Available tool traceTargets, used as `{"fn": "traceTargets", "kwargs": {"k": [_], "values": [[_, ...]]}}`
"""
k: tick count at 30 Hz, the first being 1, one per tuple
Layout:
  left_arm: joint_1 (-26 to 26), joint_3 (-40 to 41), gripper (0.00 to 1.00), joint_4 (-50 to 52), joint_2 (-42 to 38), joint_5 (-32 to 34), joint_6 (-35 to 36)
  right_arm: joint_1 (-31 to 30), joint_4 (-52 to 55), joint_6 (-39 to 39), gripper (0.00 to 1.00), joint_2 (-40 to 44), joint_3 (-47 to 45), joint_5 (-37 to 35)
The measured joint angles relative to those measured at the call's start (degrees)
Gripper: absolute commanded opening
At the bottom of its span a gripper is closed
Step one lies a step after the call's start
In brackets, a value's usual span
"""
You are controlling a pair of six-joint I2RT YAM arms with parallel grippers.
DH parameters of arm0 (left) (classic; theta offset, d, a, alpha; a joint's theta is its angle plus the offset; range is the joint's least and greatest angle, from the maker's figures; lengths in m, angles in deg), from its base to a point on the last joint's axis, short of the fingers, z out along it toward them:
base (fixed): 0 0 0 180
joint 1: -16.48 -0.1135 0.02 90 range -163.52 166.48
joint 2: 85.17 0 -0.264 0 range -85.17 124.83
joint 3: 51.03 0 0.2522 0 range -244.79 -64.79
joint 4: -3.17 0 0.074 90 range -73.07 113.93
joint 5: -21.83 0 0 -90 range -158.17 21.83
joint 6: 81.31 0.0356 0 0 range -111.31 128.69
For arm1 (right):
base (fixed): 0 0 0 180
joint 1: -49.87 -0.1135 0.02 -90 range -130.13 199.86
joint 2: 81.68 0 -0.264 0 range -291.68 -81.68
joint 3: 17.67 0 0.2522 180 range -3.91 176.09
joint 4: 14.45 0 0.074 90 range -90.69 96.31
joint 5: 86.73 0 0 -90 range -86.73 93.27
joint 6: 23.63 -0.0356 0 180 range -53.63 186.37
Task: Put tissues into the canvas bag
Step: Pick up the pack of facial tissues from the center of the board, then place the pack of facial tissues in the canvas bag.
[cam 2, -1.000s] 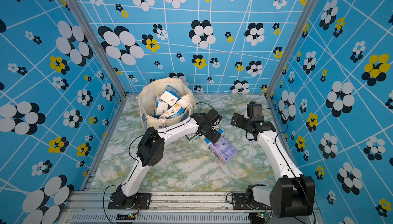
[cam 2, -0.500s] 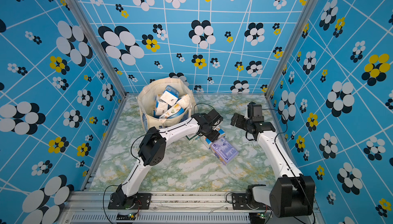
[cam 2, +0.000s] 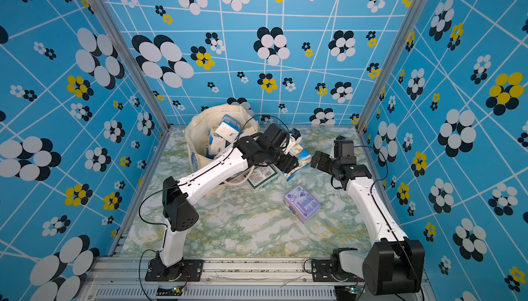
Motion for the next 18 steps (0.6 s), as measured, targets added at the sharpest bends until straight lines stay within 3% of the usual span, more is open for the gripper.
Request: {"fn": "traceTargets", "kwargs": {"k": [5, 10, 18], "values": [[-5.46, -2.36, 0.68, -0.11, -9.07, 2.34, 0.37, 0.0, -0.42, -0.02, 0.99, 0.39, 0.0, 0.7], [-12.68, -2.43, 0.67, 1.84, -17.51, 13.27, 1.49, 0.0, -0.42, -0.09, 0.99, 0.28, 1.11, 2.89], [-20.61, 3.58, 0.67, 5.44, -21.99, 27.1, 1.6, -0.04, -0.87, -0.87, 0.99, 0.22, 1.9, 5.01]]}}
